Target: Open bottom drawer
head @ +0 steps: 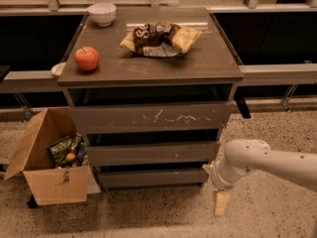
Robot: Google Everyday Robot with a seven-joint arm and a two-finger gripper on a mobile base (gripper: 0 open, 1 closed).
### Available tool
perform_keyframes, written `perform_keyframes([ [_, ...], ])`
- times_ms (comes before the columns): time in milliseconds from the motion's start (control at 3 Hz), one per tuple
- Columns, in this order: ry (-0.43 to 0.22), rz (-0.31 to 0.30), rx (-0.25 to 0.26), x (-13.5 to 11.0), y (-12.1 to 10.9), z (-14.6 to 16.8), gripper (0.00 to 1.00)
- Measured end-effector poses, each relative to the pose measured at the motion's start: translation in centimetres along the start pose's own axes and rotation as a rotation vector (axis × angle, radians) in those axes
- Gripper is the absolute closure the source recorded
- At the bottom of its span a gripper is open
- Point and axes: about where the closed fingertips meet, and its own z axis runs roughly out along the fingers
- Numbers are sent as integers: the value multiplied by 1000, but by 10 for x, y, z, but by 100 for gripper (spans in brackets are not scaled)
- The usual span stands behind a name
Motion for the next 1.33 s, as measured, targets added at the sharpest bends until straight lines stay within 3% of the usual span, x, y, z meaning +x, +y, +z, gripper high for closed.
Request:
perform_keyframes([
  [333,-27,46,-23,25,-10,96,0],
  [667,-76,67,-47,39,-10,153,0],
  [1000,-127,74,-58,44,-14,195,0],
  [1333,-179,37,-27,36,-40,221,0],
])
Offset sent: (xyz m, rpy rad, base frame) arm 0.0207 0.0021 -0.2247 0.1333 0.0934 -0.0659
